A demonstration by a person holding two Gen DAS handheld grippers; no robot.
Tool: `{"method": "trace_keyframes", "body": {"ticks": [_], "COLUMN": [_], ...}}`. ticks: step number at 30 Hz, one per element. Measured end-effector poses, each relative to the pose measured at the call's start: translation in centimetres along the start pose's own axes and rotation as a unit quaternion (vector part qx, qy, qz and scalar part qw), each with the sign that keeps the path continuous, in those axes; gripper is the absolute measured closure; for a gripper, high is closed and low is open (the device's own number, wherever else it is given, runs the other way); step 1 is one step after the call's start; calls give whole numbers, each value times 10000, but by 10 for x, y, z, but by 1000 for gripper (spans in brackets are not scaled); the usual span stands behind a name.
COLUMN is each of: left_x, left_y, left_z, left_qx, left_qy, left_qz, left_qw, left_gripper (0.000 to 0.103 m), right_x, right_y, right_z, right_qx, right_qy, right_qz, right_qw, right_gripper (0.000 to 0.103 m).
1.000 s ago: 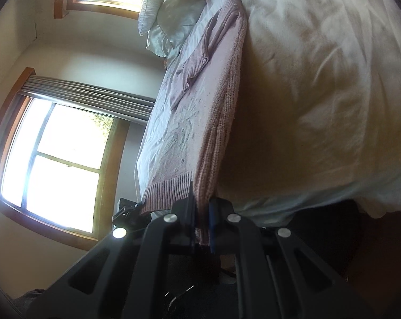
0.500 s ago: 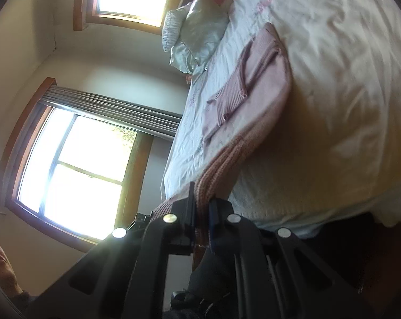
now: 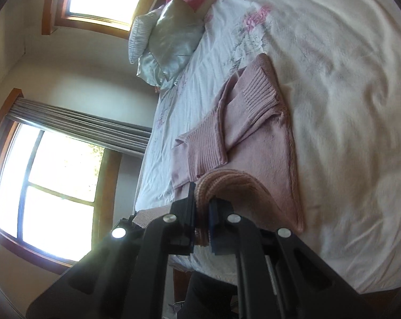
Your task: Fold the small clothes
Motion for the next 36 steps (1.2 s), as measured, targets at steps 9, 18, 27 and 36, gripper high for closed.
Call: {"method": "trace_keyframes", "body": {"ticks": [9, 18, 27, 36], "left_x": [-27, 11, 2, -14], "left_y": [37, 41, 81, 102], "left_z": [81, 73, 58, 48], "left_qx": [360, 137, -599, -1060], "left_qy": [-221, 1605, 3211, 3322], "left_qz": [537, 1728, 3590, 4020], "left_qw": [9977, 9717, 8743, 8467], "left_gripper": [83, 31, 20, 80], "right_x": [73, 56, 54, 69], "right_y": [67, 54, 51, 82], "right_z": [57, 77, 54, 44], "right_qx": [-199, -8, -296, -611], "right_qy": [804, 148, -1088, -1785], "right_qz": [-657, -840, -1634, -2220], "right_qw": [9944, 9964, 9801, 9566], "right_gripper": [90, 59, 53, 52]}}
Point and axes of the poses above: each gripper's, at about its wrist camera, not at the fingertips, and y roughly the way its jaws point, x to its right, z to its top, the point moved 9 cm from there along y, roughly the way its jaws point, and after that the axes turned 3 degrees about -x, right-handed, at the moved point
